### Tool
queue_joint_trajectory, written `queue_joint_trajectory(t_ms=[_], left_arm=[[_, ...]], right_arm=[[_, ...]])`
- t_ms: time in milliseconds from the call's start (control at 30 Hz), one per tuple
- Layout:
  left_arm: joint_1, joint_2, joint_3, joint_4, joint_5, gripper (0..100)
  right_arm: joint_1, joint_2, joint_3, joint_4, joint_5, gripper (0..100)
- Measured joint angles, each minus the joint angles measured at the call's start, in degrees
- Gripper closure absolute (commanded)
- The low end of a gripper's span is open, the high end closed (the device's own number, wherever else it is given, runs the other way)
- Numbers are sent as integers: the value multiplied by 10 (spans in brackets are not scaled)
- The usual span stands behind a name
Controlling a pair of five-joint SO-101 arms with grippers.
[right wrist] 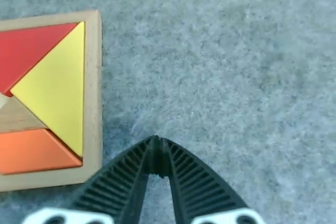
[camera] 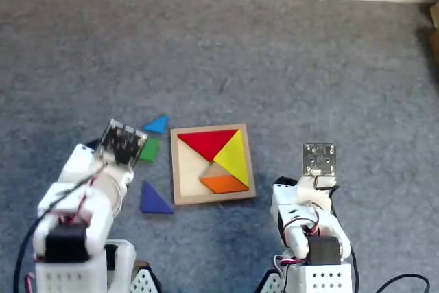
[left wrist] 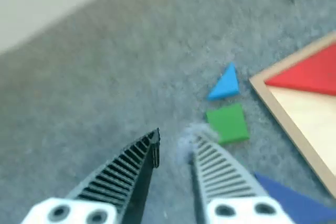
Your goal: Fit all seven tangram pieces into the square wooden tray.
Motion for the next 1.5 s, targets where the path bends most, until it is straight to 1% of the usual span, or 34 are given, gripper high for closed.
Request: queue_joint_trajectory(t_ms=[100,333,667,833,1000,1233,1300,1500], left_arm=[[-1,117,-37,0,0,737],[-1,351,-124,0,1,733],[-1,671,-290,0,69,732],[-1,801,-362,0,92,734],[-1,896,-403,0,111,737],[1,985,-443,-1,143,739],[1,996,-457,4,151,768],[13,1003,-467,4,154,907]], right_arm=[[0,0,0,0,0,987],[0,0,0,0,0,987],[0,0,0,0,0,987],[0,0,0,0,0,987],[0,0,0,0,0,987],[0,0,0,0,0,987],[0,0,0,0,0,987],[20,0,0,0,0,987]])
